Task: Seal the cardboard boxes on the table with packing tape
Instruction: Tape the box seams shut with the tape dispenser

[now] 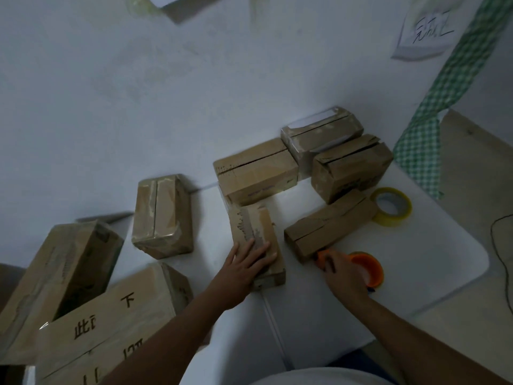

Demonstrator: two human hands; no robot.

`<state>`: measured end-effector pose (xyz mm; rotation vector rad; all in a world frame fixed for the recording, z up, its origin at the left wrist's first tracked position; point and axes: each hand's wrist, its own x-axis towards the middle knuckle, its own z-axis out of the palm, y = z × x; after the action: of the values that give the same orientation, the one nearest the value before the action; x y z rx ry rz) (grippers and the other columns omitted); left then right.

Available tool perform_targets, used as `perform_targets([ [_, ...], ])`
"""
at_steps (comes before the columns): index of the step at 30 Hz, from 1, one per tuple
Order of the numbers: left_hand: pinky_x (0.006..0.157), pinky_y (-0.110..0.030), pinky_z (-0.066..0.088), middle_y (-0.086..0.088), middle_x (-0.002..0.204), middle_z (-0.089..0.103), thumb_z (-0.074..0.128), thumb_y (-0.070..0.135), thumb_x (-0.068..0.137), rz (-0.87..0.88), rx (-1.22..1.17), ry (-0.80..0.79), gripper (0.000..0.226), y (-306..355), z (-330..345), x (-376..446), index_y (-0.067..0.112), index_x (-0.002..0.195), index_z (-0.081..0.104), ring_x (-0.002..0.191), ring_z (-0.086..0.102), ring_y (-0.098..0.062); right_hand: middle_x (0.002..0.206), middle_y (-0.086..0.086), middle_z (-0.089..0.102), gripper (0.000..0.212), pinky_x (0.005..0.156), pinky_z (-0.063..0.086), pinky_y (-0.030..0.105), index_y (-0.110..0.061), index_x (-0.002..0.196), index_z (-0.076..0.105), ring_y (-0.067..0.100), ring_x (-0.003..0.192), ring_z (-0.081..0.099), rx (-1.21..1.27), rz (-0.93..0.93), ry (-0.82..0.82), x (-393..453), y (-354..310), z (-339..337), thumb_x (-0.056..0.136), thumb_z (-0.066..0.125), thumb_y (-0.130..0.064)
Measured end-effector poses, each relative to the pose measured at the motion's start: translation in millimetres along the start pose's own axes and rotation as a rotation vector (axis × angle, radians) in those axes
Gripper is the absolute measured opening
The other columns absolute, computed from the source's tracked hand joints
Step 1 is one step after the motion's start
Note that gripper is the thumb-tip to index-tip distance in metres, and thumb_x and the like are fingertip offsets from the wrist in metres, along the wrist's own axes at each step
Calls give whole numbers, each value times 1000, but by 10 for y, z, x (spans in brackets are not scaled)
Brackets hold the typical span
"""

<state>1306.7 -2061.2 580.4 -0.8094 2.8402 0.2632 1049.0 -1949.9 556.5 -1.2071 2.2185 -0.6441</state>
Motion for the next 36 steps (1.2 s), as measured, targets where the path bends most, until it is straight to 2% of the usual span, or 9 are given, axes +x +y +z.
perform_targets([
  [4,120,-46,-14,9,162,-20,60,30,93,-23,3,39,90,83,34,-20,40,154,-5,148,-26,-24,101,12,53,29,73,42,34,-2,103,53,25,89,51,-78,101,100,-125,333,-89,89,67,-22],
  [7,122,-44,-10,10,163,-18,51,34,99,-58,-72,44,80,178,97,-70,40,154,-5,149,-24,-20,91,7,53,31,64,36,29,-9,93,49,19,81,51,-83,117,-47,-170,490,-112,89,66,-34],
  [11,122,-47,0,8,165,-7,54,27,98,-69,-100,79,78,221,132,-87,35,157,3,152,-12,-22,115,8,55,27,79,40,27,-6,119,47,19,100,53,-171,141,-234,-63,597,-145,100,50,-24],
  [13,123,-49,4,8,165,-4,57,25,96,-79,-104,80,81,224,134,-83,34,157,6,152,-9,-23,118,9,55,23,84,42,28,-7,119,45,17,100,51,-195,124,-267,-47,620,-162,101,46,-20],
  [19,123,-47,1,9,165,-4,57,30,96,-90,-114,88,77,264,117,-68,34,157,8,152,-11,-21,88,-6,53,22,55,29,20,-14,119,44,2,68,44,-229,-67,-158,-193,767,-283,98,46,-18],
  [23,124,-42,5,7,164,15,48,40,100,-116,-173,123,57,407,-31,101,31,153,29,152,4,-21,101,3,62,49,63,39,28,-21,140,34,14,77,53,-257,-167,-139,-215,771,-345,96,52,-23],
  [26,123,-38,13,2,160,28,44,38,103,-87,-222,126,48,543,-139,273,22,149,41,150,16,-22,107,7,63,49,70,40,28,-13,141,41,23,90,59,-159,-207,-117,-228,682,-428,95,55,-19],
  [31,110,-35,38,-3,138,54,50,21,102,-249,-619,262,31,637,-415,410,12,131,59,129,49,-20,63,-10,46,19,50,28,22,-18,100,50,7,55,48,45,-285,-111,-212,256,-704,82,47,-24],
  [36,106,-46,46,-2,127,63,40,46,103,-701,-1416,70,39,706,-697,444,25,123,66,119,57,-20,70,1,57,15,51,33,18,-11,88,52,4,56,49,202,-258,-206,-84,-135,-812,89,46,-24],
])
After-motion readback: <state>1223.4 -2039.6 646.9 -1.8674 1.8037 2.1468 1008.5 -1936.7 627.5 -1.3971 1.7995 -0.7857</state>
